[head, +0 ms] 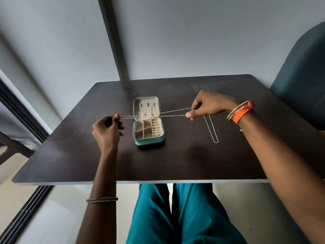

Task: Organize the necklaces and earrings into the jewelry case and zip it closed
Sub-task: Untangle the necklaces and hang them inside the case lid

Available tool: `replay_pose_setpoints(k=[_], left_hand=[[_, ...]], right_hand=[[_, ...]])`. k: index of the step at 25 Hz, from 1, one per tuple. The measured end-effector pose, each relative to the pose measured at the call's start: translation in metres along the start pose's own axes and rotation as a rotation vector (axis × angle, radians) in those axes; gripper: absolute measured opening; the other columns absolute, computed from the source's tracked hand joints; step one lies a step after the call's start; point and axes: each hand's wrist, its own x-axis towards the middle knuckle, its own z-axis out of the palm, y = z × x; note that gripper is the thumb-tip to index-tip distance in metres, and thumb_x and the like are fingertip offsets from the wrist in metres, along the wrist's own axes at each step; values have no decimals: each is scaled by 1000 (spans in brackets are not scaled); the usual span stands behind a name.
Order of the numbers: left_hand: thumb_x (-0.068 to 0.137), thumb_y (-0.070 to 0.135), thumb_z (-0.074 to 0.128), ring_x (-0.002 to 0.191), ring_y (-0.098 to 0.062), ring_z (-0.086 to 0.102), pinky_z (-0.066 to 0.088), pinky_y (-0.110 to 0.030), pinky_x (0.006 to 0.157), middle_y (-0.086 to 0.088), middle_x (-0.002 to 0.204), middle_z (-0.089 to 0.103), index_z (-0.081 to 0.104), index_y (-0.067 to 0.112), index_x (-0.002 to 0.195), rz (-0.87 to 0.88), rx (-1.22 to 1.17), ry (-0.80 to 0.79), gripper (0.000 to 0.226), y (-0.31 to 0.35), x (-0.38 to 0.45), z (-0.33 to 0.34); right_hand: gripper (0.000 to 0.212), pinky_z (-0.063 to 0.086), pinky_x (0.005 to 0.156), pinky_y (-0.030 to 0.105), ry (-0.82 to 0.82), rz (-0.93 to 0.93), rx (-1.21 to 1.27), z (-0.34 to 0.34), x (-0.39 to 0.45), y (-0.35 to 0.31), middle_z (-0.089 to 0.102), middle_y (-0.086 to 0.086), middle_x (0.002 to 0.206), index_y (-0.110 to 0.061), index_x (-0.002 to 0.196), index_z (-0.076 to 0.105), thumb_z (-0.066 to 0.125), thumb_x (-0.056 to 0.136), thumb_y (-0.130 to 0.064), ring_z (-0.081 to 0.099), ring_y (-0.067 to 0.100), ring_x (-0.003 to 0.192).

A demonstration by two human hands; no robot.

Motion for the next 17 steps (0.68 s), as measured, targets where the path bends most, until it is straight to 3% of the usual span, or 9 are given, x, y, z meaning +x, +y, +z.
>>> replay_pose_setpoints(k=[3, 6, 9, 11, 17], left_hand=[[90, 20, 64, 42, -1, 57, 43, -15, 38, -3, 64, 63, 68, 8, 87, 10, 18, -25, 13, -1, 0, 4], [89, 20, 64, 44, -1, 59, 43, -16, 38, -3, 64, 64, 69, 7, 87, -16, 9, -32, 14, -6, -4, 3], [89, 21, 65, 47, -2, 61, 45, -17, 40, -5, 67, 66, 69, 8, 88, -22, -19, -113, 14, -8, -10, 0], [89, 19, 64, 49, -3, 62, 46, -16, 41, -5, 68, 66, 69, 10, 88, -7, -11, -158, 10, -5, -16, 3], [87, 22, 66, 47, -3, 56, 46, -16, 44, -5, 64, 64, 71, 4, 86, -87, 60, -396, 19, 5, -31, 14]], right_hand=[[20, 38, 59, 35, 36, -39, 63, -9, -4, 2, 66, -3, 64, -27, 69, 75, 70, 80, -42, 48, 24, 57], [14, 50, 78, 43, 181, -66, 157, -17, -5, 16, 72, 5, 82, -25, 71, 72, 69, 82, -32, 65, 31, 83], [14, 53, 84, 41, 384, -20, 532, -17, -6, 29, 70, 2, 83, -21, 76, 68, 64, 88, -26, 67, 16, 84], [14, 55, 81, 38, 489, 24, 804, -7, -2, 33, 68, 3, 82, -16, 80, 66, 61, 91, -23, 68, 9, 75], [22, 59, 62, 31, 816, 207, 1257, 7, 20, 35, 59, 3, 68, -11, 72, 59, 63, 91, -22, 62, 10, 54]])
